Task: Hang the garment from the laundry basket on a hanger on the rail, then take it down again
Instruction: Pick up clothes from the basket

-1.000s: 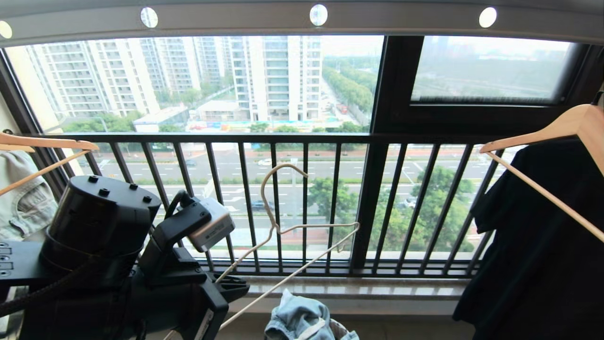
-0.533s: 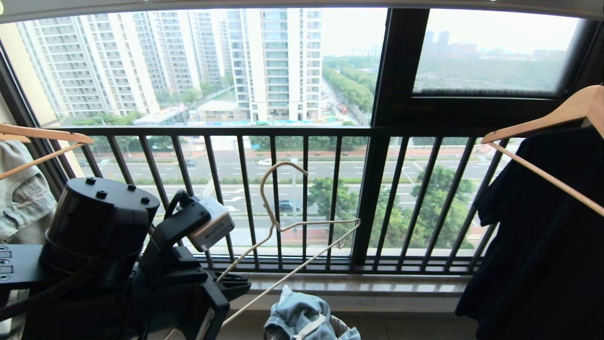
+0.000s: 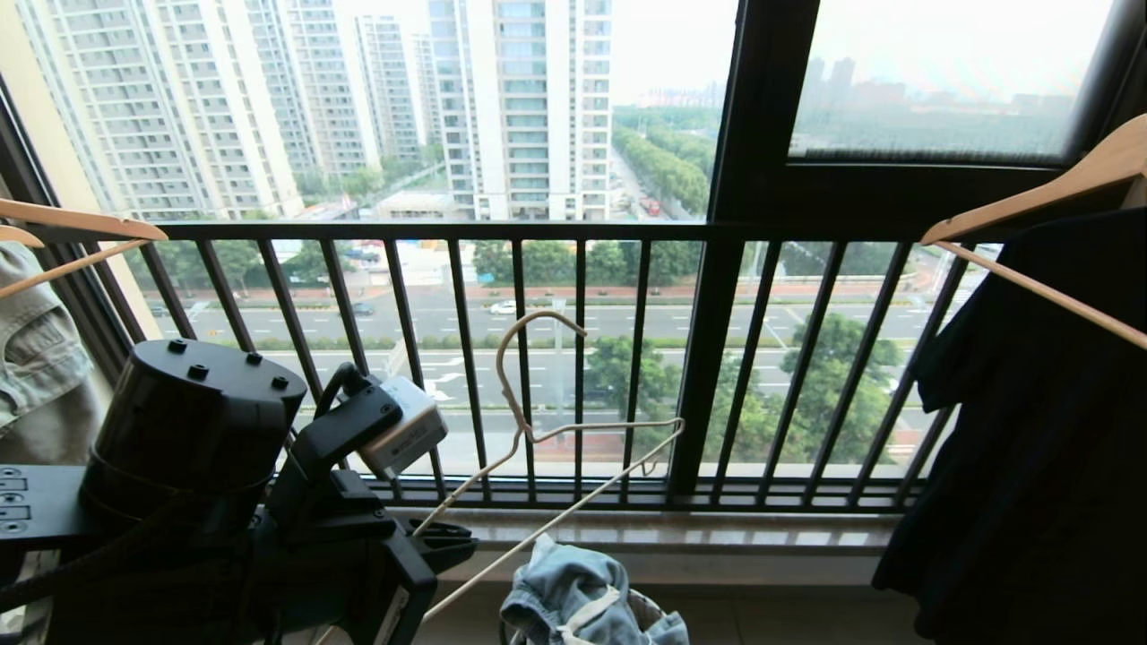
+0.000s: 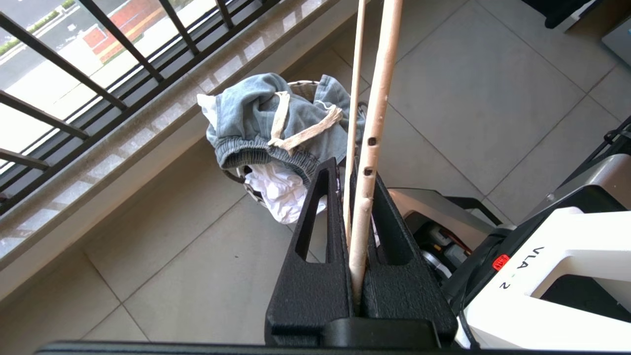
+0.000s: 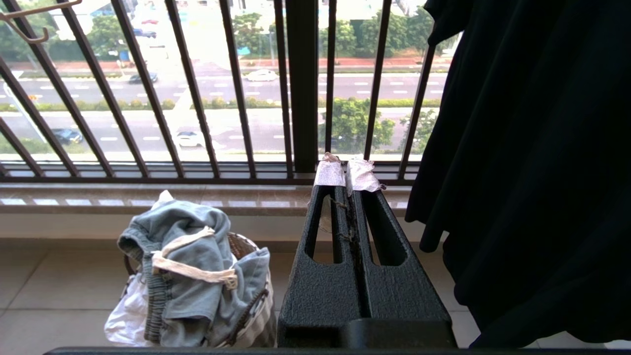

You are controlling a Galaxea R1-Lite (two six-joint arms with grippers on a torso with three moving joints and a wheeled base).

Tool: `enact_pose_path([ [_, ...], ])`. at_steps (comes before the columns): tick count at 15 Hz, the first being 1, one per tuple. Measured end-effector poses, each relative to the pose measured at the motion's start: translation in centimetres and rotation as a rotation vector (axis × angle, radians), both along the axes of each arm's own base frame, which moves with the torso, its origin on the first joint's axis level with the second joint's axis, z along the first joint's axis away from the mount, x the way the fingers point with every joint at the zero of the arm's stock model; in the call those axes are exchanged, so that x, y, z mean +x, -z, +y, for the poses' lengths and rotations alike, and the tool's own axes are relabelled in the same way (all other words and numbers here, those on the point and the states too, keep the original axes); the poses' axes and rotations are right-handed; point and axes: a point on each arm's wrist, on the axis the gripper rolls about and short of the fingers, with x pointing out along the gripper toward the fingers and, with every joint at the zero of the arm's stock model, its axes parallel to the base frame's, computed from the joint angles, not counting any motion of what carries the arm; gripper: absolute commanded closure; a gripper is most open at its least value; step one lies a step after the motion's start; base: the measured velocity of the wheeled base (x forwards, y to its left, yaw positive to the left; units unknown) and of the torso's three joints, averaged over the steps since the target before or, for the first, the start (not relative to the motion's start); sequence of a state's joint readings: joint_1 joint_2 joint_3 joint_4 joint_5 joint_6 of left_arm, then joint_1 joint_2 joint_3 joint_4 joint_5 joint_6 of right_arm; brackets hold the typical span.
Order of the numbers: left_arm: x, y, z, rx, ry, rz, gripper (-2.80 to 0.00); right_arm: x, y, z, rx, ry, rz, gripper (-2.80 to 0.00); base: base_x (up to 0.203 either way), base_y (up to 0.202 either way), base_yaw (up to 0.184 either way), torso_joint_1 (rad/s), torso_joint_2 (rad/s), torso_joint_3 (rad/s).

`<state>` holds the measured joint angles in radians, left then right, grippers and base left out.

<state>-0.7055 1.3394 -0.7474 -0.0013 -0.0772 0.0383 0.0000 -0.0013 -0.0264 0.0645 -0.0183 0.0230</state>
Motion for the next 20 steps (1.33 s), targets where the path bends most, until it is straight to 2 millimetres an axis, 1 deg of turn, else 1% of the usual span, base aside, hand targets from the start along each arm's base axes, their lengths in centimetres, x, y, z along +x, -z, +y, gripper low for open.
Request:
enact_pose_path([
  [7,-0.01,0.02,-0.03,-0.004,0.010,0.005,0.00,0.00,0.00,0.00,0.000,0.000,0.000,0.00,0.000,0.000,0.000,-0.170,0.38,0.206],
  [20,0.01,0.06,-0.05,-0.003,0.010,0.006,0.00,0.00,0.00,0.00,0.000,0.000,0.000,0.00,0.000,0.000,0.000,-0.219,0.53,0.307],
])
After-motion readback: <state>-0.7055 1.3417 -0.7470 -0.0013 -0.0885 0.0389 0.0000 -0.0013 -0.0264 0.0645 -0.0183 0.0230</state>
